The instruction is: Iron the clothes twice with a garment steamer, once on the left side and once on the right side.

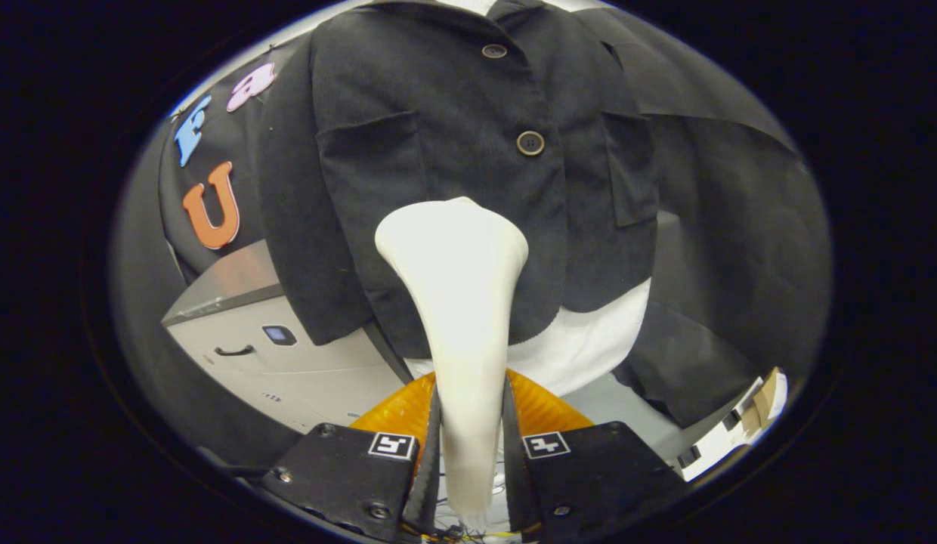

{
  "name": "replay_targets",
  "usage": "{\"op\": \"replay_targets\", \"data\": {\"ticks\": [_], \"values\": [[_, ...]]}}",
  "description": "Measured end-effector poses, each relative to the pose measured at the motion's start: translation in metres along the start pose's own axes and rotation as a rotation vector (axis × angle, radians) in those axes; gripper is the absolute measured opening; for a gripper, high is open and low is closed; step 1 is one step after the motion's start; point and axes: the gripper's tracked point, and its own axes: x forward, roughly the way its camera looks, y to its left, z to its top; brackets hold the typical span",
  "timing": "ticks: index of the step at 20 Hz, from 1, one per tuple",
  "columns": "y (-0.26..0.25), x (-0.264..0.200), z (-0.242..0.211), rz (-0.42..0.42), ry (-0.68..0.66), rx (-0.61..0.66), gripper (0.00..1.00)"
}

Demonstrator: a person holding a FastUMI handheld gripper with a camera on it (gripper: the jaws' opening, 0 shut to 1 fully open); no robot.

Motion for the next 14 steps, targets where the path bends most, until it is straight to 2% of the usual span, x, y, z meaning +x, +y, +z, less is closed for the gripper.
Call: {"op": "replay_targets", "data": {"ticks": [3, 6, 14], "values": [[-0.008, -0.033, 0.013, 0.022, -0.034, 0.029, 0.39], [-0.027, -0.070, 0.045, 0.040, -0.092, 0.070, 0.39], [-0.090, -0.151, 0.187, 0.094, -0.314, 0.134, 0.38]]}}
